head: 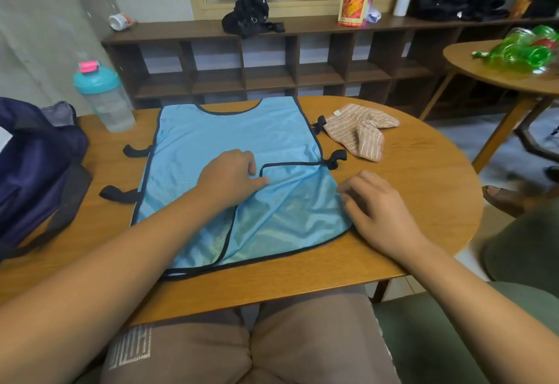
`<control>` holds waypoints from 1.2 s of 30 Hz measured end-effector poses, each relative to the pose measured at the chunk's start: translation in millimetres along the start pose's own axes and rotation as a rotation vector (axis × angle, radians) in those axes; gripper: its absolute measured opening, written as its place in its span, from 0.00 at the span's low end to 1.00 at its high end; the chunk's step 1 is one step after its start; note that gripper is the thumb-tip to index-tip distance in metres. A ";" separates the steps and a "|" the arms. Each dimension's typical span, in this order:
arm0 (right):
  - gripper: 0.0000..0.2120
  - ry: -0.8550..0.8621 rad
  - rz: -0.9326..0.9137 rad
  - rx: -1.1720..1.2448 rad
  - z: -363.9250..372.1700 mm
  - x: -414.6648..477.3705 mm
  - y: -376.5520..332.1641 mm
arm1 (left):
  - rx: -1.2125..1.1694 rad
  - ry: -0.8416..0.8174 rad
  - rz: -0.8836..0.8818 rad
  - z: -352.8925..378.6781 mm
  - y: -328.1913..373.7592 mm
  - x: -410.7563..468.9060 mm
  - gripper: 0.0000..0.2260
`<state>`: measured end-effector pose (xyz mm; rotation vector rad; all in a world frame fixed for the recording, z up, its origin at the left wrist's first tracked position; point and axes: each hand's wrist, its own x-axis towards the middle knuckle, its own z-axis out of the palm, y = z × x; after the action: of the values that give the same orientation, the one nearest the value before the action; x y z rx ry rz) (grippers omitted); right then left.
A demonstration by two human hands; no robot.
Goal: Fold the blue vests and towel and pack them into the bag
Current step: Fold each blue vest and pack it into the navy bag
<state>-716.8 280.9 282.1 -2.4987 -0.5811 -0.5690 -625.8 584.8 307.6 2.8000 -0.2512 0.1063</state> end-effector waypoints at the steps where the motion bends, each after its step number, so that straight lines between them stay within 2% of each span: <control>1: 0.03 0.000 -0.003 -0.001 -0.1 -0.2 -0.4 | 0.017 0.012 -0.001 -0.4 1.6 1.6 0.11; 4: 0.03 0.011 0.008 0.004 -0.4 -1.2 -0.1 | 0.088 0.046 0.003 -2.7 4.8 4.8 0.04; 8: 0.04 0.041 0.048 0.016 -0.9 -1.3 1.8 | 0.081 0.056 -0.015 -7.9 3.8 8.0 0.02; 12: 0.05 0.064 0.062 0.027 -1.7 -1.7 1.5 | 0.085 0.043 0.025 -5.7 6.8 9.2 0.10; 17: 0.05 0.125 0.072 0.029 -2.4 -1.6 0.5 | 0.132 0.021 0.006 -5.0 10.0 12.0 0.05; 22: 0.04 0.195 0.132 0.078 -2.0 -0.8 6.2 | -0.146 0.031 -0.017 -20.7 26.9 2.1 0.04; 28: 0.03 0.203 0.147 0.105 -2.6 -0.8 5.7 | -0.472 -0.089 0.072 -33.9 73.0 -27.3 0.04; 36: 0.04 0.198 0.155 0.077 -1.8 -1.1 7.4 | -0.560 -0.235 0.174 0.8 111.7 -51.7 0.04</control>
<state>-714.5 273.9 280.2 -2.3542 -0.3253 -0.7095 -697.2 488.8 336.7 2.2261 -0.4954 -0.2216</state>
